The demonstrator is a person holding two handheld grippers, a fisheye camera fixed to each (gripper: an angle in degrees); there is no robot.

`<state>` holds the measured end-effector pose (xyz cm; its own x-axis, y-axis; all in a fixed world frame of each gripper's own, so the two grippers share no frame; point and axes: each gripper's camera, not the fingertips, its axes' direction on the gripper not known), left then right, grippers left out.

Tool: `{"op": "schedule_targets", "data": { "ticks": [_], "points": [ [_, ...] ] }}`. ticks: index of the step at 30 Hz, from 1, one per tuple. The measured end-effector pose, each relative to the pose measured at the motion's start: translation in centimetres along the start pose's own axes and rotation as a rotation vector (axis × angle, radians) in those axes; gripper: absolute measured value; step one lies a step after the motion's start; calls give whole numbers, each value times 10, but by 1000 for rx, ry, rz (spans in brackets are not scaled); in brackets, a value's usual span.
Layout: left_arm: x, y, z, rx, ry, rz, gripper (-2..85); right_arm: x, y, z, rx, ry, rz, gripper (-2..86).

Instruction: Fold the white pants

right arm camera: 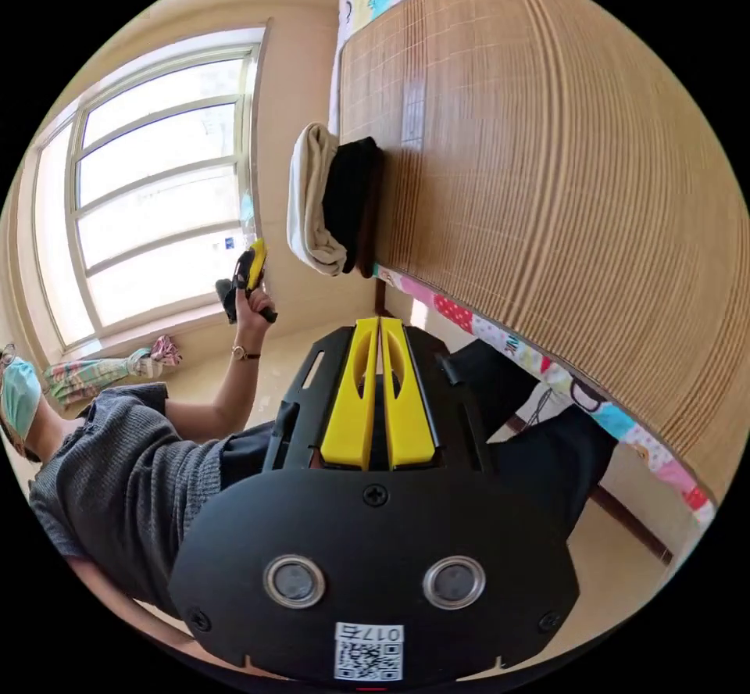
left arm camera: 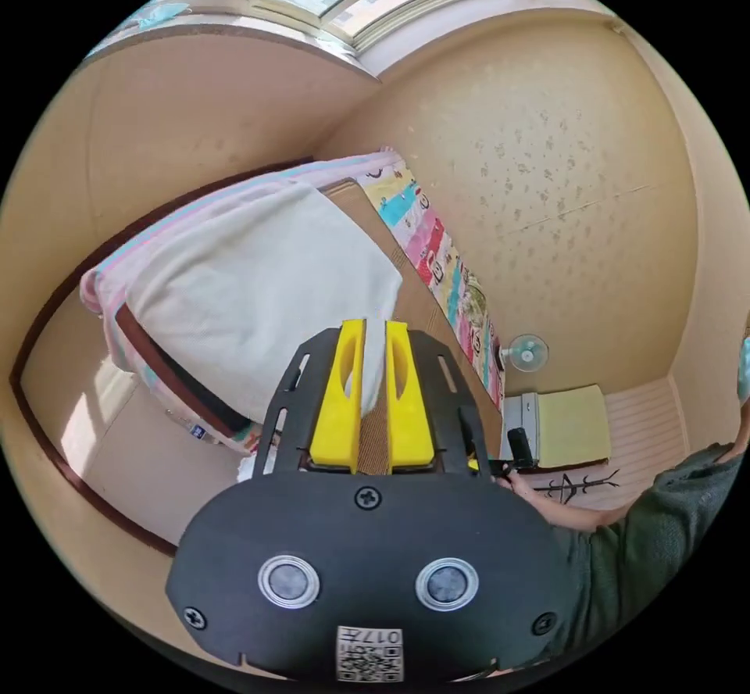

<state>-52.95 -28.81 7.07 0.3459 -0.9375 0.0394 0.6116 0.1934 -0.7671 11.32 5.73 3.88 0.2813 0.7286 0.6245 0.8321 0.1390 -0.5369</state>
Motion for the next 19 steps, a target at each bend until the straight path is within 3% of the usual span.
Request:
{"op": "schedule_targets", "data": {
  "ticks": [6,8,10,12,14,19],
  "points": [
    [95,29,161,-323,268,302,-9,-45,77,-98,229,362,65,3],
    [123,33,196,-412,362,397,-10,-47,102,-125,318,400,108,3],
    [152,42,234,-519,414,494,-10,-29,126,-147,382,299,201,3],
    [170,54,260,-597,407,564,-10,11,161,-170,481,-5,258,4],
    [184,68,281,-647,408,602,-10,39,193,-185,603,-163,332,5],
    [218,120,337,-697,499,591,-10,83,272,-236,856,-249,483,8]
  ]
}}
